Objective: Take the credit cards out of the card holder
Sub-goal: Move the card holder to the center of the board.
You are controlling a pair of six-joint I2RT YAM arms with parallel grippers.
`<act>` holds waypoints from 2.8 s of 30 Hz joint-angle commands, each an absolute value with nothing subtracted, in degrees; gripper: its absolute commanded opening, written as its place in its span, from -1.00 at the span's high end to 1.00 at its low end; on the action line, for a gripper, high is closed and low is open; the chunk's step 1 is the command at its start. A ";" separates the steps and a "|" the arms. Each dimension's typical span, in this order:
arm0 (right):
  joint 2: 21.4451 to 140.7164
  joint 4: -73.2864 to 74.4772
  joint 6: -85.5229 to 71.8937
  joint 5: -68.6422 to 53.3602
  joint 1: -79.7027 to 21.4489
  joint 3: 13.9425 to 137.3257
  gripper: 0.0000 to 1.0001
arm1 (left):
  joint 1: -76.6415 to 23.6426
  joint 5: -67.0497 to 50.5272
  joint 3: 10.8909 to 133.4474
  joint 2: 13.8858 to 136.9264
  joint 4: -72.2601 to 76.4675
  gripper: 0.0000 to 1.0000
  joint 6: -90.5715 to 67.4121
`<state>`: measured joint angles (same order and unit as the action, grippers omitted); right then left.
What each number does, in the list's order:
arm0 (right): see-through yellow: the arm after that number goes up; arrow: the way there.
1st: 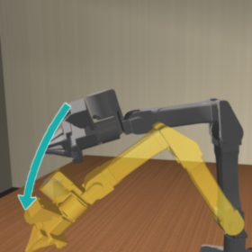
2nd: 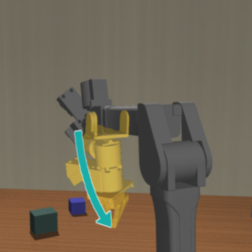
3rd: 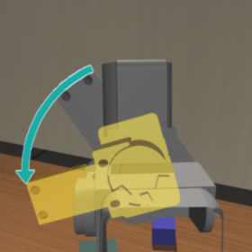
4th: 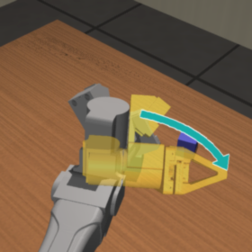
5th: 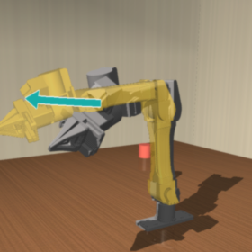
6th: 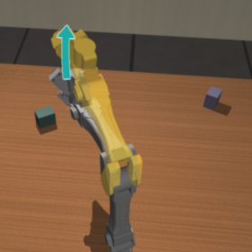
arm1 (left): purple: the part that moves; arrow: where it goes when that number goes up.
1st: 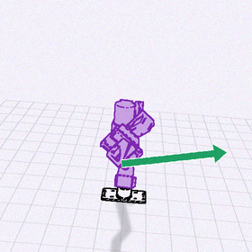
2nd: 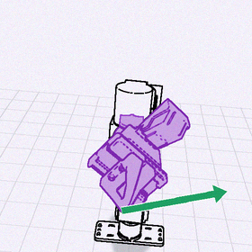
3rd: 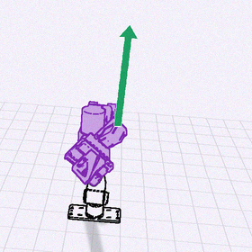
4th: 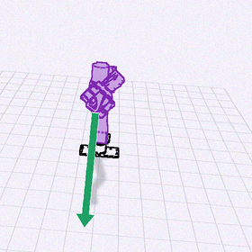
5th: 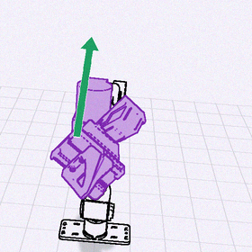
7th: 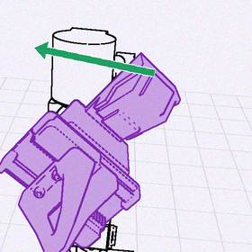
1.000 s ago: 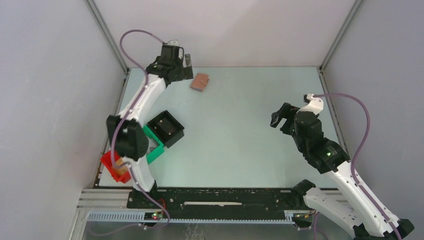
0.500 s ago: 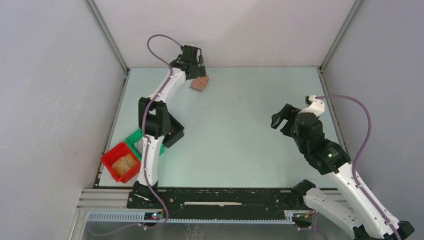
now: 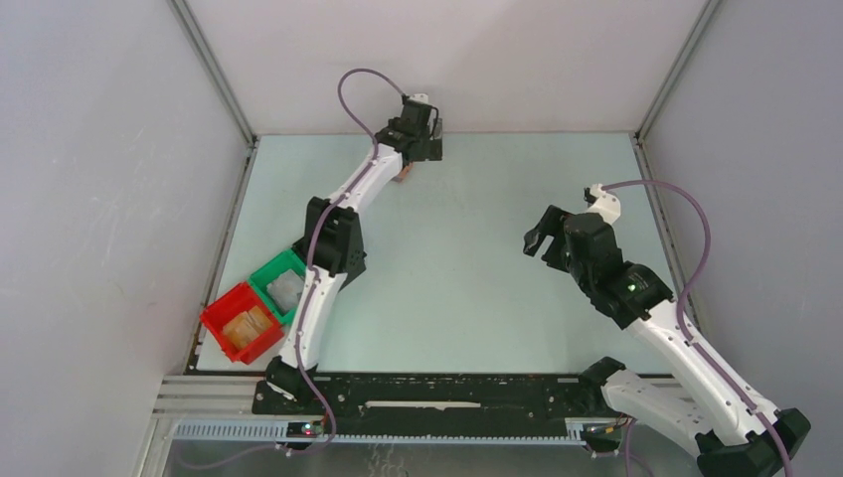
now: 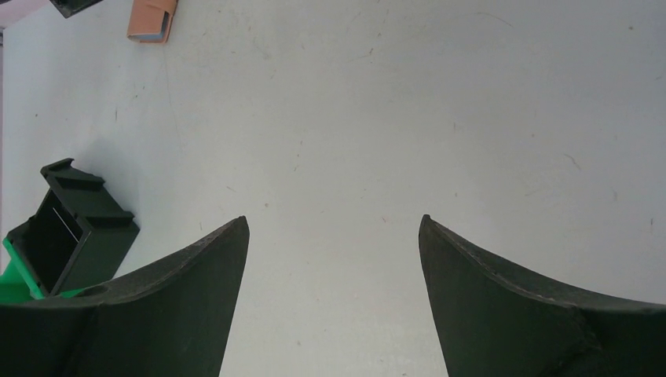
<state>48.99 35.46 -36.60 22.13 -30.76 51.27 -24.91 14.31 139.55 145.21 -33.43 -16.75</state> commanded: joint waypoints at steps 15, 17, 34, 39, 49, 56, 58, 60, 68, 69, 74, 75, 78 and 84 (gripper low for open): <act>51.90 31.51 -37.73 19.81 -30.41 51.50 -0.77 | -25.04 23.78 141.14 144.18 -45.35 -0.92 6.33; 52.17 31.13 -37.75 19.64 -30.49 51.50 -0.77 | -25.66 24.47 140.20 144.31 -44.47 -0.92 9.97; 54.38 30.24 -37.17 16.08 -29.77 51.50 -0.77 | -30.75 36.78 130.04 147.40 -32.09 -0.97 39.14; 55.75 29.74 -36.45 14.24 -28.65 51.50 -0.76 | -30.76 41.67 130.06 149.05 -27.92 -0.98 43.76; 57.88 29.09 -35.43 10.46 -25.80 51.50 -0.76 | -30.76 46.29 125.76 150.47 -17.44 -0.85 58.64; 58.67 28.62 -35.14 8.21 -24.21 51.50 -0.76 | -30.76 45.66 126.58 151.60 -14.02 -0.68 62.01; 58.74 28.43 -35.14 7.76 -23.85 51.50 -0.75 | -30.68 45.04 126.76 151.58 -14.11 -0.44 62.05; 58.92 28.47 -35.36 7.49 -23.82 51.50 -0.75 | -30.67 44.40 126.62 151.31 -14.27 -0.11 61.94; 59.63 28.30 -35.78 6.83 -23.74 51.46 -0.74 | -30.67 43.09 126.22 150.61 -15.23 0.34 60.56; 59.67 28.30 -35.78 6.78 -23.73 51.50 -0.74 | -30.67 43.00 126.17 150.56 -15.28 0.40 60.41; 59.37 28.55 -35.79 6.83 -23.71 51.50 -0.73 | -30.76 43.47 125.35 150.30 -13.78 0.70 60.02; 59.27 28.64 -35.81 6.85 -23.65 51.50 -0.73 | -30.83 43.72 125.27 150.34 -13.69 0.60 59.76; 59.16 28.87 -35.84 6.86 -23.65 51.50 -0.73 | -31.26 42.66 125.30 149.41 -16.27 0.27 56.75; 59.66 28.51 -36.08 6.00 -23.64 51.50 -0.73 | -31.38 36.82 126.06 147.08 -22.44 -0.27 47.39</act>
